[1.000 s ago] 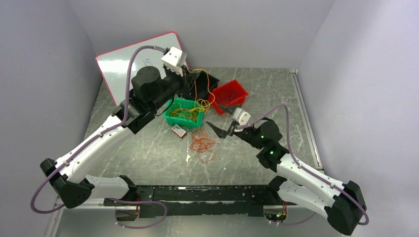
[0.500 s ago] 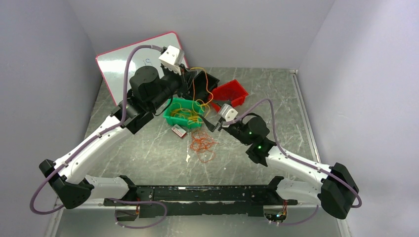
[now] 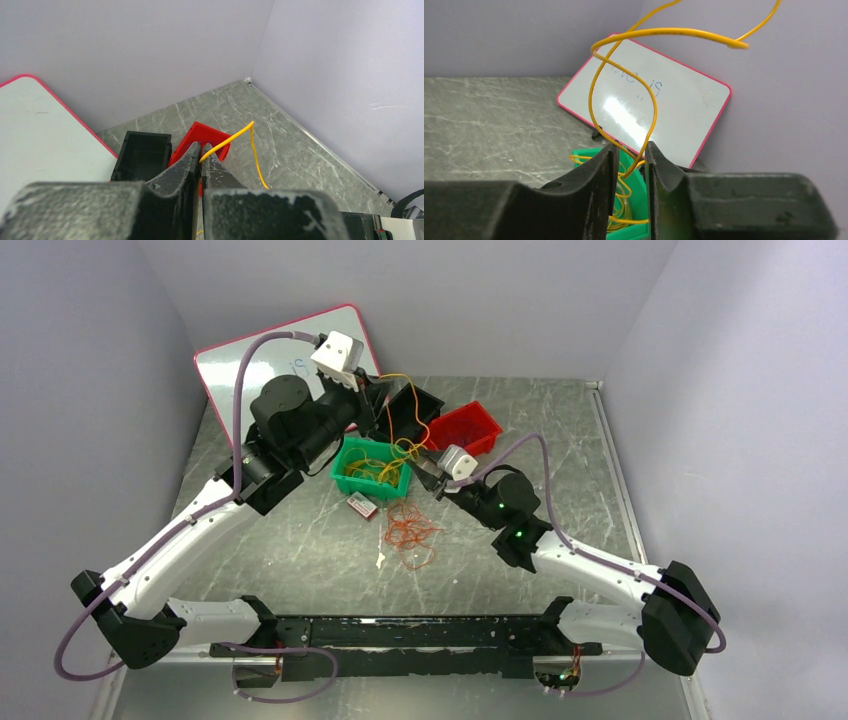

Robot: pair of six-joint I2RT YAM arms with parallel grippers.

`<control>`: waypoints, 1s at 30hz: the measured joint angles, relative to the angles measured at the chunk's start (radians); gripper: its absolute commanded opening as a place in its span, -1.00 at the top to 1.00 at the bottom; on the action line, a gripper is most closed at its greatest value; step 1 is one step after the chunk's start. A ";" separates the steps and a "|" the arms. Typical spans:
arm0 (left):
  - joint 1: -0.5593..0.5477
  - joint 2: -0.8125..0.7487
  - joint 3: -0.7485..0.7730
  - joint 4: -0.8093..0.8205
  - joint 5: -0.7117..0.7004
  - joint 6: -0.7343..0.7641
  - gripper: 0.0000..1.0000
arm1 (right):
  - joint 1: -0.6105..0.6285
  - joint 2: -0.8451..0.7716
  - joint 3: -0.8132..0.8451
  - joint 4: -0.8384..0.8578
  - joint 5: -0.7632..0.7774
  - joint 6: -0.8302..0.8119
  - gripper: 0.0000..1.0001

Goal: Untangle the cables
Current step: Untie the cable.

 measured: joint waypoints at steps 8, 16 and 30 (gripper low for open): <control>0.003 -0.001 0.000 0.000 -0.001 -0.007 0.86 | 0.000 0.006 0.000 0.020 0.000 0.015 0.91; 0.011 -0.001 0.000 -0.004 -0.027 -0.021 0.86 | 0.000 -0.018 0.000 0.020 0.003 0.049 1.00; 0.108 -0.009 -0.127 -0.050 0.031 -0.119 0.19 | 0.000 -0.104 0.111 -0.150 0.142 0.162 1.00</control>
